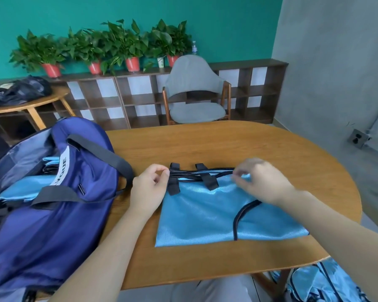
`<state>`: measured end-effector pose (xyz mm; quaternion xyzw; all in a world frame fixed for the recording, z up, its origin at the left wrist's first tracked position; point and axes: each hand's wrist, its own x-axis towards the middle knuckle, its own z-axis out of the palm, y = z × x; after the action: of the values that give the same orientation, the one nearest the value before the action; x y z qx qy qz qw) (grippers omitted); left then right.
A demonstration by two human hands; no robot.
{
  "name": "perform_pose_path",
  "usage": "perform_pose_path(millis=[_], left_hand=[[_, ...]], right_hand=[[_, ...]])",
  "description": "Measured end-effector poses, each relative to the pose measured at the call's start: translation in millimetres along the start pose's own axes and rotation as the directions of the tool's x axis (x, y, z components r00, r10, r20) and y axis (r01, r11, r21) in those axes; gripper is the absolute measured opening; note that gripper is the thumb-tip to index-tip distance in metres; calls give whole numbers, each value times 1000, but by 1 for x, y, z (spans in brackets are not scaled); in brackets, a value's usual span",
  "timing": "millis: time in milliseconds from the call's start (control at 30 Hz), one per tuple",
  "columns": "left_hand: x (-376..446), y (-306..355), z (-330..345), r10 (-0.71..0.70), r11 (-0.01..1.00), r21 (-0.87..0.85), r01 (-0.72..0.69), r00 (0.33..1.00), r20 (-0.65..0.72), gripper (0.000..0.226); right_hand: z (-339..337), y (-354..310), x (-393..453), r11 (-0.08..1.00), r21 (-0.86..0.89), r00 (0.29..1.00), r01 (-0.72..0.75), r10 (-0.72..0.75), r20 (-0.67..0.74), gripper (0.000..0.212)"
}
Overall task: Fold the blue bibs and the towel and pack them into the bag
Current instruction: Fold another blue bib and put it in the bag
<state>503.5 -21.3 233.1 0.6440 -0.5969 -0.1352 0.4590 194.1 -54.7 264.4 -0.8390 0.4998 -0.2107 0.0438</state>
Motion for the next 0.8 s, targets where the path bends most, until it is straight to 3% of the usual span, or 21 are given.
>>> perform_pose_path(millis=[100,200,267,367,467,533,667,800], left_hand=[[-3,3,-1,28,994,-105,-20,997,78,14],[-7,8,-5,37,942,-335,9,991,130,15],[-7,8,-6,54,915,-403,30,979,195,11],[-2,3,2,108,960,-279,-22,950,293,6],[2,-2,12,117,991,21,-134,925,362,11],[1,-2,15,153,973,103,-207,909,388,20],[-1,-2,14,227,953,113,-281,910,348,32],[2,-8,12,276,956,33,-291,933,230,32]], right_hand=[[19,-23,11,995,83,979,52,-67,191,19],[37,-29,10,931,365,987,-24,-35,154,11],[44,-28,4,907,419,990,-45,-14,138,32],[47,-28,2,957,289,980,-2,-55,189,64],[49,-35,3,996,51,968,67,-77,238,59],[49,-39,1,994,-71,961,83,-61,268,62],[49,-46,2,986,-165,949,21,32,313,75],[57,-54,3,942,-256,926,-215,280,254,79]])
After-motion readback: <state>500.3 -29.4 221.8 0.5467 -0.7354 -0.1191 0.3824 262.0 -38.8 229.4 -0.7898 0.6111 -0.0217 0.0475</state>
